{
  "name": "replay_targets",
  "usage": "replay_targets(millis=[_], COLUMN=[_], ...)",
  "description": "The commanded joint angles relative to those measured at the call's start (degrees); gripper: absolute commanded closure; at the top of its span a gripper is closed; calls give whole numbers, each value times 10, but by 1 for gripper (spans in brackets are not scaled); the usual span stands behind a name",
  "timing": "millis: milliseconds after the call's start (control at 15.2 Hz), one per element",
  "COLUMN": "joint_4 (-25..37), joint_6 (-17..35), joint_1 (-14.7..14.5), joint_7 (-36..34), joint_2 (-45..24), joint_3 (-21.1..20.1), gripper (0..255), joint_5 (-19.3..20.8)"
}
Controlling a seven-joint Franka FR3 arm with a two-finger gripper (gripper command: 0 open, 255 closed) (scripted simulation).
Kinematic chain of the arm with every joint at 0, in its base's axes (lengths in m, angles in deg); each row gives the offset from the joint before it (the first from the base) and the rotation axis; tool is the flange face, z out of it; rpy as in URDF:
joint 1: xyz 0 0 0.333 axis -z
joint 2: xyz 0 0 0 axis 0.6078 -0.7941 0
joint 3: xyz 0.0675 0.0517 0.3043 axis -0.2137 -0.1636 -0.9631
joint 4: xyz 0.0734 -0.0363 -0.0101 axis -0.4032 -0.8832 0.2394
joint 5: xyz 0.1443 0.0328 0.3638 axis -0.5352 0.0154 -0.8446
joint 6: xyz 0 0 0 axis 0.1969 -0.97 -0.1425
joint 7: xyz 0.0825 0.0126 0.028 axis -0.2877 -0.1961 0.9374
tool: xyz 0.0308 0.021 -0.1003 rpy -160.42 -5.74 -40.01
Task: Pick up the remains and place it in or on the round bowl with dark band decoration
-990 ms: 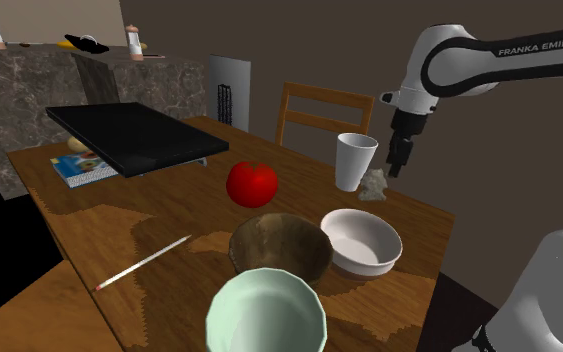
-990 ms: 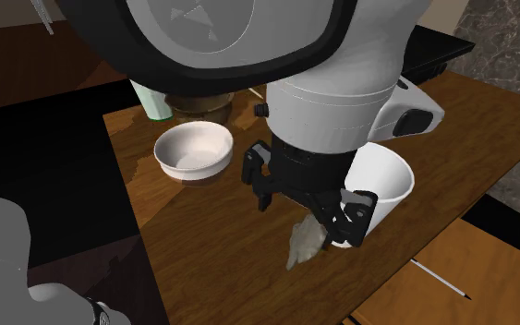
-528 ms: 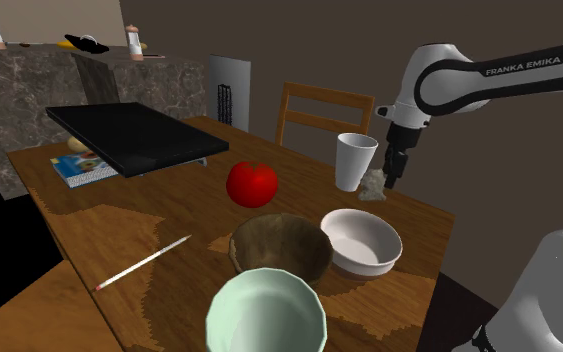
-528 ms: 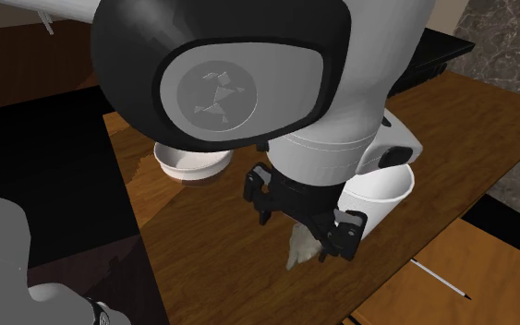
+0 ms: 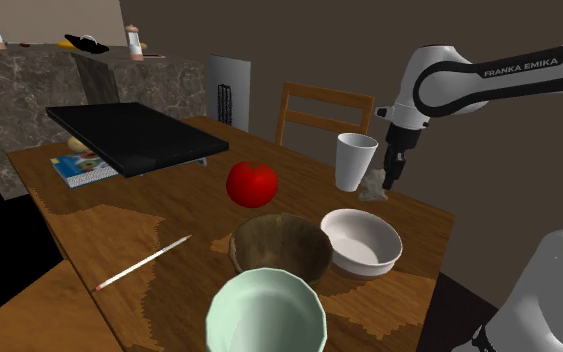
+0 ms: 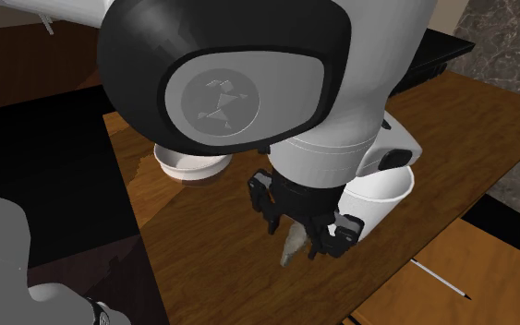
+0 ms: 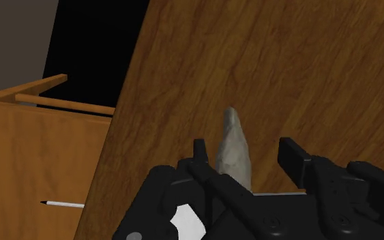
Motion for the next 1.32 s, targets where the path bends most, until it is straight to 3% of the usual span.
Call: replay_targets(millis=[0,528,1254], joint_4=[0,0,75], joint_6=[0,0,-87], joint_1=[0,0,-3], joint_7=[0,0,-3], joint_2=[0,0,12], joint_3=[0,0,-11], gripper=[255,255,255], joint_5=[0,0,-5])
